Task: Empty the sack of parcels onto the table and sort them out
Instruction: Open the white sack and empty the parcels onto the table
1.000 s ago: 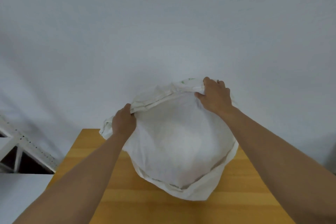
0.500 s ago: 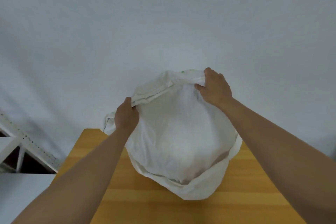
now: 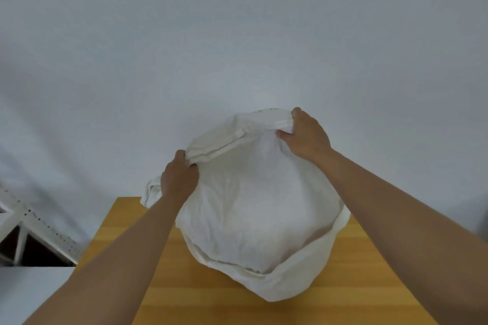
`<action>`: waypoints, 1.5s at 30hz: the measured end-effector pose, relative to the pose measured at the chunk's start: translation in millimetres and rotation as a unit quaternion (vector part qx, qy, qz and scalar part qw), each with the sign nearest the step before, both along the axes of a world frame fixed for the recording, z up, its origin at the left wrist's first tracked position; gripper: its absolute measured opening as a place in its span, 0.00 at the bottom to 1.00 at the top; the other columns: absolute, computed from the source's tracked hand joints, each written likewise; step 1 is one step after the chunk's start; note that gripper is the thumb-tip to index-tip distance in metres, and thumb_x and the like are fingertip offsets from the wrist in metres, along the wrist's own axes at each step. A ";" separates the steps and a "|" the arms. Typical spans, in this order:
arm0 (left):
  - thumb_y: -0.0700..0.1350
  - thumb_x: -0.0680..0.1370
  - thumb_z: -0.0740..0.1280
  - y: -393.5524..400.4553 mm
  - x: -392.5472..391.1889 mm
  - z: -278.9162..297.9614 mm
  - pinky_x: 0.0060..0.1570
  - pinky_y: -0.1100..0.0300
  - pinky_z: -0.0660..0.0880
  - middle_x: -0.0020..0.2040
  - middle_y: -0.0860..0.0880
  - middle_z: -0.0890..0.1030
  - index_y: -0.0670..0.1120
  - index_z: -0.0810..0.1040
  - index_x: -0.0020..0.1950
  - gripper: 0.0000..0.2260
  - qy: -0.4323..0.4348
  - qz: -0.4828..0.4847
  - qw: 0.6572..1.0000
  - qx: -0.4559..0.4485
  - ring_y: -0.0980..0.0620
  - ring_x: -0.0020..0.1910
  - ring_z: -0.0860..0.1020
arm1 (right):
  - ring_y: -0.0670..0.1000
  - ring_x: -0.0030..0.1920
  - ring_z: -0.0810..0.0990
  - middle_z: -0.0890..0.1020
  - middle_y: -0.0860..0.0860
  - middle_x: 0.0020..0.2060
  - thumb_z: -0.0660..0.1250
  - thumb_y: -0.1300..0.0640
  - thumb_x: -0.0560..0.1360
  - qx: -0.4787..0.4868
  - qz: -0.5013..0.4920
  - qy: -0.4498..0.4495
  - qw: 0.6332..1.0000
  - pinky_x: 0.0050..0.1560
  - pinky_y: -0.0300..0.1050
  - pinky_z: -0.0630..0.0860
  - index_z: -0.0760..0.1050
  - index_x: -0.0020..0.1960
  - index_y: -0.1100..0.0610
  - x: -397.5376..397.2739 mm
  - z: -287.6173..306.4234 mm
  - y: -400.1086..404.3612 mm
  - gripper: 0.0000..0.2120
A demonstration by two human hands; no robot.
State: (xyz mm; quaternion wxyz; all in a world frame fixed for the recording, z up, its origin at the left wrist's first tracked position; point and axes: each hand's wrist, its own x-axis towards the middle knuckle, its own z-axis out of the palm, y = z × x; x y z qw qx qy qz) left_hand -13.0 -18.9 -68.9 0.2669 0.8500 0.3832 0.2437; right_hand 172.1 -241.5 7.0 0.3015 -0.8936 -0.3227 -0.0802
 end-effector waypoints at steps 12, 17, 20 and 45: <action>0.65 0.74 0.65 -44.9 38.7 -29.8 0.61 0.49 0.62 0.61 0.47 0.78 0.48 0.73 0.66 0.28 0.326 -0.184 0.917 0.135 0.43 0.65 0.68 | 0.48 0.67 0.70 0.65 0.48 0.71 0.76 0.43 0.70 0.063 0.183 0.198 0.961 0.67 0.47 0.70 0.64 0.73 0.51 -17.2 -19.0 -11.7 0.37; 0.61 0.77 0.63 -41.6 32.6 -50.2 0.61 0.50 0.60 0.52 0.47 0.78 0.50 0.71 0.47 0.14 0.281 -0.145 0.946 0.070 0.44 0.64 0.67 | 0.56 0.78 0.35 0.40 0.45 0.79 0.73 0.26 0.58 -0.238 0.096 0.124 0.959 0.74 0.65 0.42 0.31 0.77 0.41 18.2 -61.3 -51.2 0.65; 0.57 0.77 0.66 -40.5 33.3 -49.5 0.70 0.47 0.58 0.57 0.46 0.76 0.48 0.74 0.54 0.14 0.256 -0.158 0.953 0.036 0.44 0.65 0.69 | 0.55 0.78 0.34 0.34 0.41 0.77 0.75 0.26 0.54 -0.265 0.103 0.192 0.939 0.74 0.67 0.42 0.26 0.75 0.40 33.2 -97.7 -58.8 0.71; 0.41 0.77 0.64 -11.2 37.6 16.8 0.51 0.51 0.62 0.48 0.47 0.78 0.44 0.73 0.61 0.12 0.078 -0.099 0.979 0.161 0.41 0.54 0.72 | 0.56 0.43 0.81 0.81 0.53 0.42 0.61 0.56 0.73 0.091 0.003 0.139 0.986 0.38 0.46 0.73 0.76 0.50 0.61 30.6 -73.1 20.6 0.11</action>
